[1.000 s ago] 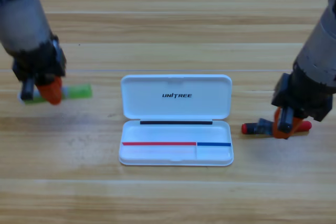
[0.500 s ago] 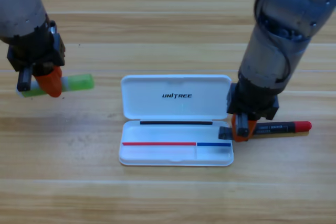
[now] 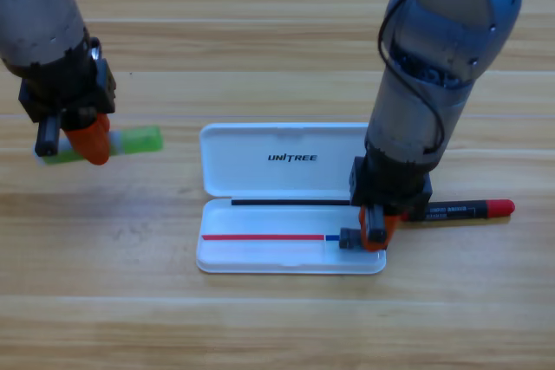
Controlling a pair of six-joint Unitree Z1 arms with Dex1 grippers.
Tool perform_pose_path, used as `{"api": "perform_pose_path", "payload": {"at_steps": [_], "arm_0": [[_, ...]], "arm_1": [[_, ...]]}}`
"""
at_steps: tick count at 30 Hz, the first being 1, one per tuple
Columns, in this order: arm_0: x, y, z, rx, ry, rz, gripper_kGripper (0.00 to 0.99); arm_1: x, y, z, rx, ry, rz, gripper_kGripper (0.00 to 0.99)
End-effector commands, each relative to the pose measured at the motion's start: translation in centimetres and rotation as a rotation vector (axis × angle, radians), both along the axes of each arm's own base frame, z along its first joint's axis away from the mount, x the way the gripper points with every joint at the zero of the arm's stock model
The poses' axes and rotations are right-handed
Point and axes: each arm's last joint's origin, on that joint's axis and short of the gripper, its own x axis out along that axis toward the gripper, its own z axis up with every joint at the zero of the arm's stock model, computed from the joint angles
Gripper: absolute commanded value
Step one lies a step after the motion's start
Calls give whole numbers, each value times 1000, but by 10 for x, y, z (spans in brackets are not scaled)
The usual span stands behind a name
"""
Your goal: Clean up eraser and pencils
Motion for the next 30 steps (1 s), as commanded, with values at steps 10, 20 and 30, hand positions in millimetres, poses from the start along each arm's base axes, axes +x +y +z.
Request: {"api": "perform_pose_path", "payload": {"at_steps": [10, 20, 30], "arm_0": [[-3, -17, -18, 26, 62, -35, 0], [-7, -43, -24, 8, 79, -78, 0], [-6, -98, -58, 14, 145, -166, 0]], "arm_1": [[3, 20, -42, -78, 30, 33, 541], [-21, -12, 29, 23, -41, 30, 808], [-33, -103, 68, 46, -78, -86, 990]]}}
